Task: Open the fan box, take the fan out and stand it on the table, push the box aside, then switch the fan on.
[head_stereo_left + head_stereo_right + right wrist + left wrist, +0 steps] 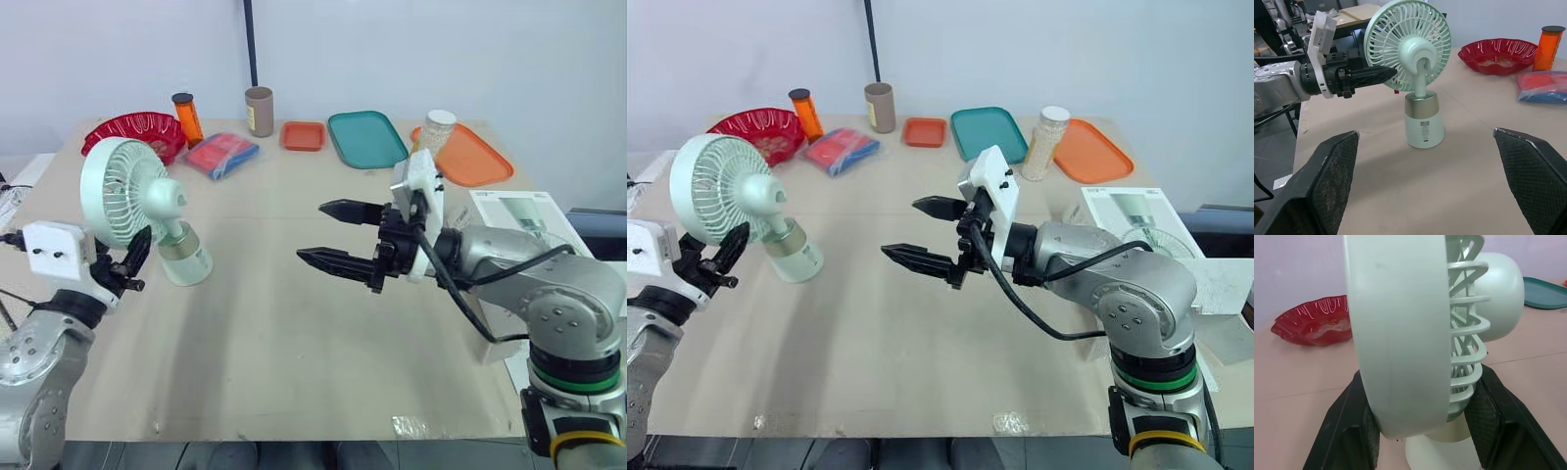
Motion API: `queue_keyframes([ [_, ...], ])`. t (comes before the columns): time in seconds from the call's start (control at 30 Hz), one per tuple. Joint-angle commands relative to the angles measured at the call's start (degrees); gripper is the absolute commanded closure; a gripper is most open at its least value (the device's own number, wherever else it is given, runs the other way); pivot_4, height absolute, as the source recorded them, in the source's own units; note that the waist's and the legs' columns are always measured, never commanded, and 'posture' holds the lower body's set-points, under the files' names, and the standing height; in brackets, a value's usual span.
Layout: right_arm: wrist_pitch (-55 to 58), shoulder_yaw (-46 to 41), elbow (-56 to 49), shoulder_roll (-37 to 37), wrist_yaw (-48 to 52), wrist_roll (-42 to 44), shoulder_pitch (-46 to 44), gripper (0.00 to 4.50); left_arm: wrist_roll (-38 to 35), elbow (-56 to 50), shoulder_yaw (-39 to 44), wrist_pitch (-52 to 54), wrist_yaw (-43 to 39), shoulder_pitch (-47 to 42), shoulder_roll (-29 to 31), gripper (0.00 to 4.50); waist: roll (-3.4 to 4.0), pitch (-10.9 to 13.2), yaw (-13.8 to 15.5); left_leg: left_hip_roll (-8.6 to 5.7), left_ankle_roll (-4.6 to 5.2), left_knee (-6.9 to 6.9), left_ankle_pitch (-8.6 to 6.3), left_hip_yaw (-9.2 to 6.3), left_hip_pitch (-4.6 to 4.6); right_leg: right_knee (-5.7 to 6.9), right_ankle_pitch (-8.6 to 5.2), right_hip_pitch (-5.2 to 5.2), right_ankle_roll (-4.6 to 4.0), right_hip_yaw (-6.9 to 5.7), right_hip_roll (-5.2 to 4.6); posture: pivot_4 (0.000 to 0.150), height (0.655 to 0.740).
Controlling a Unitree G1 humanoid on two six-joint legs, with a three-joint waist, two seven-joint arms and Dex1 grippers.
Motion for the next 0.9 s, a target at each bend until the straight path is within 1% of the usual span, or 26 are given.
queue_keyframes([
  [0.03,-0.62,-0.54,-2.24,0.00,-0.44,0.37,-0.15,0.00,-2.69,-6.11,-1.29,1.60,2.11,-3.48,-0.20,2.65,-0.02,0.01,0.03,-0.01,-0.01,0.02,0.00,-0.05,-0.06,-0.02,0.00,-0.01,0.00,-0.04,-0.01,0.150,0.7400],
  [0.33,-0.27,1.31,-1.83,1.09,-2.94,-1.48,-0.40,0.00,-4.19,-9.40,-4.94,4.57,3.05,-5.69,0.22,2.65,-0.03,0.02,-0.09,0.01,-0.02,0.03,0.01,-0.06,-0.16,-0.01,0.01,-0.13,0.00,-0.06,0.01,0.150,0.7400],
  [0.47,0.75,4.29,-0.47,2.64,-5.35,-4.41,-1.95,0.00,-3.65,-10.33,-9.71,5.78,5.80,-8.95,-2.06,2.65,-0.03,0.02,-0.04,-0.01,-0.04,0.04,0.03,-0.09,-0.17,-0.01,0.01,-0.12,0.00,-0.07,0.01,0.150,0.7400],
  [0.57,0.04,8.34,1.35,3.44,-5.74,-9.66,-3.34,0.00,-3.83,-10.62,-11.56,6.36,6.68,-10.29,-3.02,2.65,-0.02,0.02,-0.11,-0.01,-0.04,0.04,0.02,-0.06,-0.18,-0.01,0.01,-0.14,0.00,-0.06,0.00,0.150,0.7400],
  [0.7,0.42,9.98,3.43,5.61,-6.45,-12.68,-4.63,0.00,-3.76,-10.97,-13.79,7.11,7.92,-12.33,-3.89,2.65,-0.02,0.02,-0.12,0.00,-0.05,0.04,0.03,-0.09,-0.19,0.00,0.01,-0.16,0.00,-0.07,0.01,0.150,0.7400],
  [0.9,-0.81,12.26,7.53,8.20,-6.96,-19.28,-5.83,0.00,-5.46,-12.00,-14.60,9.83,10.55,-11.87,-6.14,2.65,-0.02,0.02,-0.14,-0.02,-0.06,0.04,0.04,-0.09,-0.20,0.00,0.01,-0.16,0.00,-0.07,0.00,0.150,0.7400],
])
